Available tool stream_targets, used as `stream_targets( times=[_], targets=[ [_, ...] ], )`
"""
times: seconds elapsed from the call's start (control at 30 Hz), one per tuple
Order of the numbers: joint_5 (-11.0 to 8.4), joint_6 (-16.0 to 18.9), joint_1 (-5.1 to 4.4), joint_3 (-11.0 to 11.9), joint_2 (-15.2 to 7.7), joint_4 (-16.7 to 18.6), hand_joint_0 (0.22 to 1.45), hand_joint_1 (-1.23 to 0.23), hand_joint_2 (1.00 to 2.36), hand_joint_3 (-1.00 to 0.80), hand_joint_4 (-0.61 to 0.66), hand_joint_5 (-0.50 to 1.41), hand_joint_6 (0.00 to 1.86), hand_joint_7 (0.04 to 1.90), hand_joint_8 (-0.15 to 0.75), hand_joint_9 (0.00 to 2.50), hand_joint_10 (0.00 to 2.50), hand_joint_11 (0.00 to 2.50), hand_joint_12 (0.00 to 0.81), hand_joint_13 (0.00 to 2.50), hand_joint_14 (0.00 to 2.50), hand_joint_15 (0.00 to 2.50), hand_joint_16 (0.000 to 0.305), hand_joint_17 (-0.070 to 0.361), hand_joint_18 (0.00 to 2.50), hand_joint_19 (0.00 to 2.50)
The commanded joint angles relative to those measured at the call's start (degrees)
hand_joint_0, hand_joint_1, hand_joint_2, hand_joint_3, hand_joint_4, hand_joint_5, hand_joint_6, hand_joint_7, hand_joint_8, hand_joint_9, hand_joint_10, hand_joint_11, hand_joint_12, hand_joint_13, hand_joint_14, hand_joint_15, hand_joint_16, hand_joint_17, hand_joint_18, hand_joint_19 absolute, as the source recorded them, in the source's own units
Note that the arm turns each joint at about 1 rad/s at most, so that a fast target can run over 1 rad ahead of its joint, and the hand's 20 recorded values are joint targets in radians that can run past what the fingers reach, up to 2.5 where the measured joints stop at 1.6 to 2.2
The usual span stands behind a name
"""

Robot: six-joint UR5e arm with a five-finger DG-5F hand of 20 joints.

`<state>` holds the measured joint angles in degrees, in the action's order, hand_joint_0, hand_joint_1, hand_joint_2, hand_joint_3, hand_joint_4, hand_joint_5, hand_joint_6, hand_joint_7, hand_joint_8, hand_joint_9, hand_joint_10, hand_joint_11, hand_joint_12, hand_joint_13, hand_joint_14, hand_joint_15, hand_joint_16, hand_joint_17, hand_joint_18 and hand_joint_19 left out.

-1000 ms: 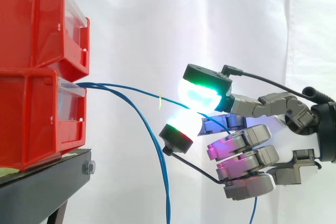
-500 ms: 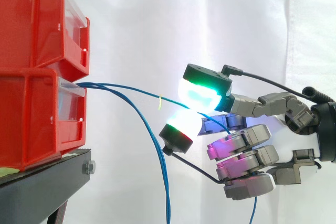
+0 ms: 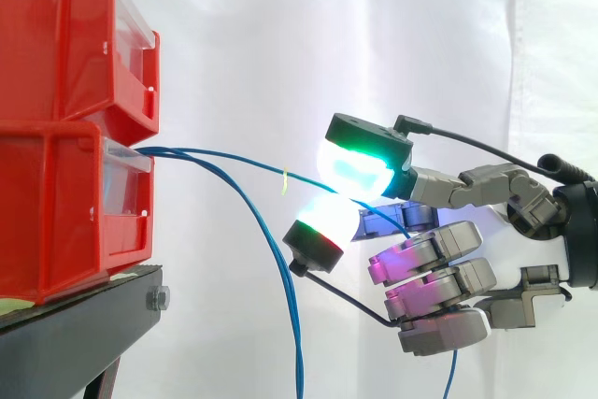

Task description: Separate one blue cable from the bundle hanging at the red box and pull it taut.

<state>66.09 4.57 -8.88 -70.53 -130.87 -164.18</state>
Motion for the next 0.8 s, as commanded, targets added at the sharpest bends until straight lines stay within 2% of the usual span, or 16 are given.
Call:
stream_targets(
  times=[0.0,0.77],
  targets=[
    [0.00,0.0,-0.08,0.0,0.0,0.0,0.77,-0.76,1.01,-0.43,-0.02,-0.18,0.95,1.16,0.234,0.95,1.55,1.15,0.275,0.95,1.85,1.28,0.027,0.062,1.20,1.70],
    [0.00,0.0,0.01,0.0,0.0,0.0,0.77,-0.76,1.01,-0.43,-0.02,-0.18,0.95,1.16,0.236,0.95,1.54,1.17,0.277,0.95,1.85,1.29,0.028,0.062,1.20,1.70]
  ],
)
